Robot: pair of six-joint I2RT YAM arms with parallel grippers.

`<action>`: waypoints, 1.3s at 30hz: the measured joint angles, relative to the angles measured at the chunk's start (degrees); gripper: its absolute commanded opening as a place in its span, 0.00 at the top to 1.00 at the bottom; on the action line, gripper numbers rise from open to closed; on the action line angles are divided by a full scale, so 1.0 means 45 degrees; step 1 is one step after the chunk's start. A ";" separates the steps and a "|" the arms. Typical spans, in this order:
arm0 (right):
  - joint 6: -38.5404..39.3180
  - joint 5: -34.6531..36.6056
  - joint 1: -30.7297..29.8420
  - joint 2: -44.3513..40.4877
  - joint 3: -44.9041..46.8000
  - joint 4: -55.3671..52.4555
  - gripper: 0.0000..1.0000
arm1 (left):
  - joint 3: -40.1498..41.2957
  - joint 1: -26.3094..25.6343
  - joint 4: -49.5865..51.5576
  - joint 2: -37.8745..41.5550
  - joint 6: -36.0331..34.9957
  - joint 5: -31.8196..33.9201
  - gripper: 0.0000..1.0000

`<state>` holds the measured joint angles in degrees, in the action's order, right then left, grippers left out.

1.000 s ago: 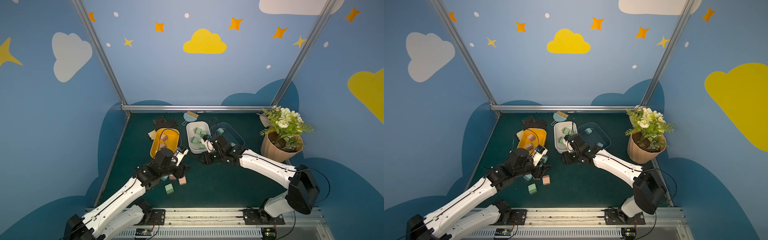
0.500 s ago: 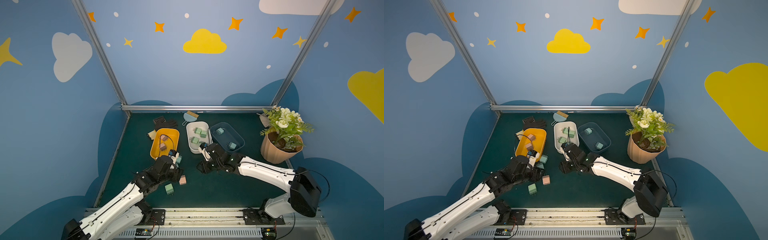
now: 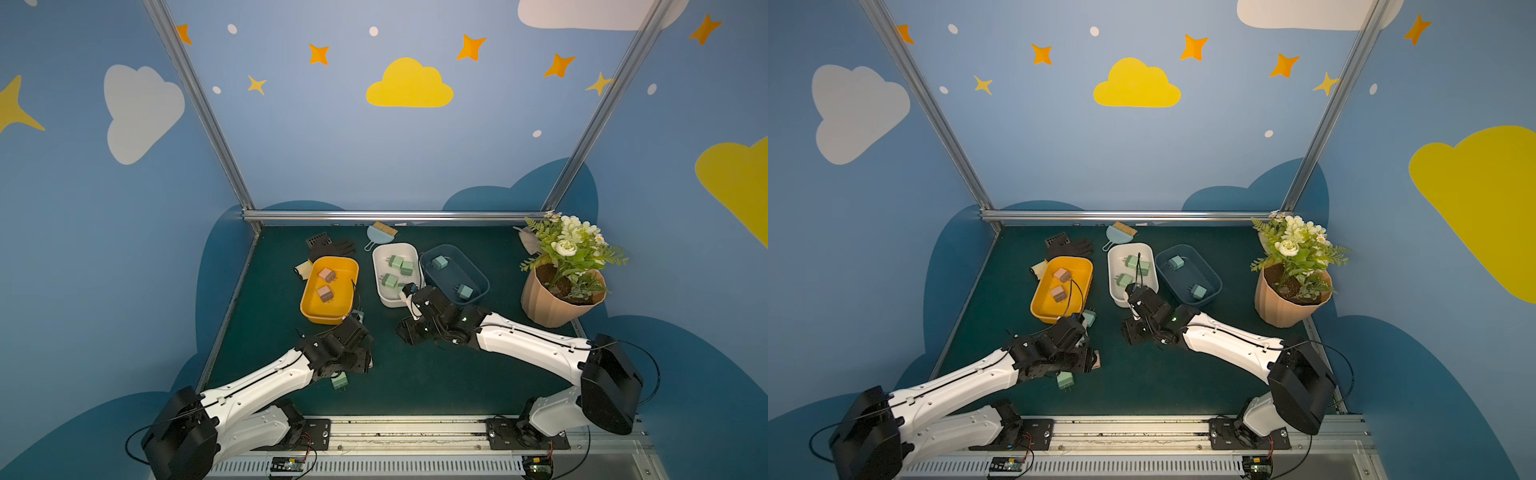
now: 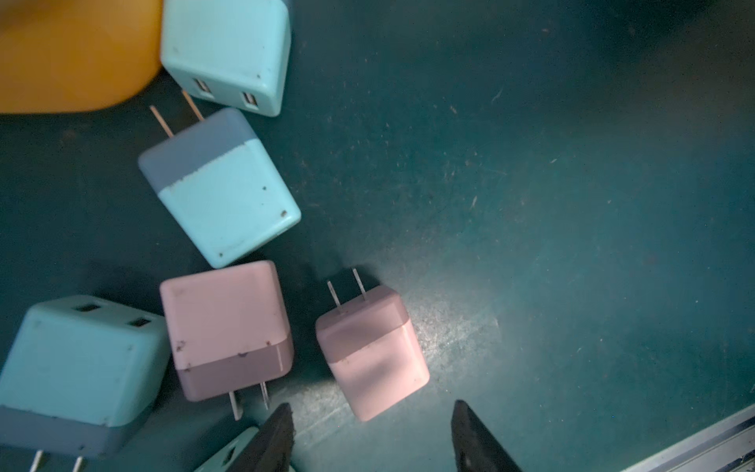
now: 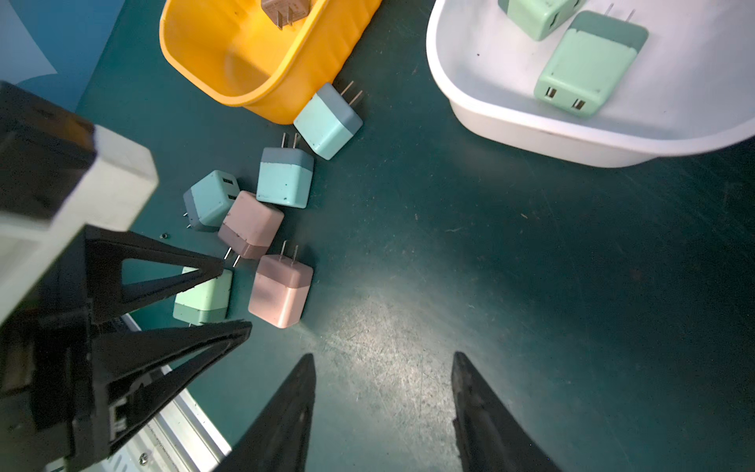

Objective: Place the plugs by color into the storage box
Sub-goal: Pick up the plug from the center of the board.

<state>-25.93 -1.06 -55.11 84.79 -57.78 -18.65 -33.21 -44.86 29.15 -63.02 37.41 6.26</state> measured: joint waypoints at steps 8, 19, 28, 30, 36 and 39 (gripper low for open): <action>0.0000 0.0005 0.0000 0.0005 0.0000 -0.0015 0.46 | -0.0053 -0.0291 -0.0554 -0.1467 0.0413 0.0141 0.32; 0.0000 0.0010 0.0000 0.0058 0.0000 -0.0223 0.46 | -0.0782 -0.0627 -0.0845 -0.3478 0.0019 -0.0019 0.40; 0.0000 -0.0019 0.0000 0.0058 0.0000 -0.0291 0.46 | -0.0733 -0.0797 -0.1010 -0.3502 -0.0223 0.0039 0.46; 0.0005 -0.0063 0.0000 0.0058 0.0000 -0.0291 0.46 | -0.0733 -0.0797 -0.1020 -0.3502 -0.0257 0.0049 0.47; 0.0107 -0.0763 0.0000 0.0058 0.0044 -0.0170 0.49 | -0.0733 -0.0797 -0.1010 -0.3347 -0.0311 0.0204 0.58; 0.0155 -0.1404 0.0000 0.0053 0.0262 0.0160 0.50 | -0.0699 -0.0797 -0.1015 -0.3065 -0.0379 0.0267 0.63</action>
<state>-25.23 -7.38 -55.11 85.03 -56.60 -17.93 -36.36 -48.45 24.58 -76.82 35.70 7.46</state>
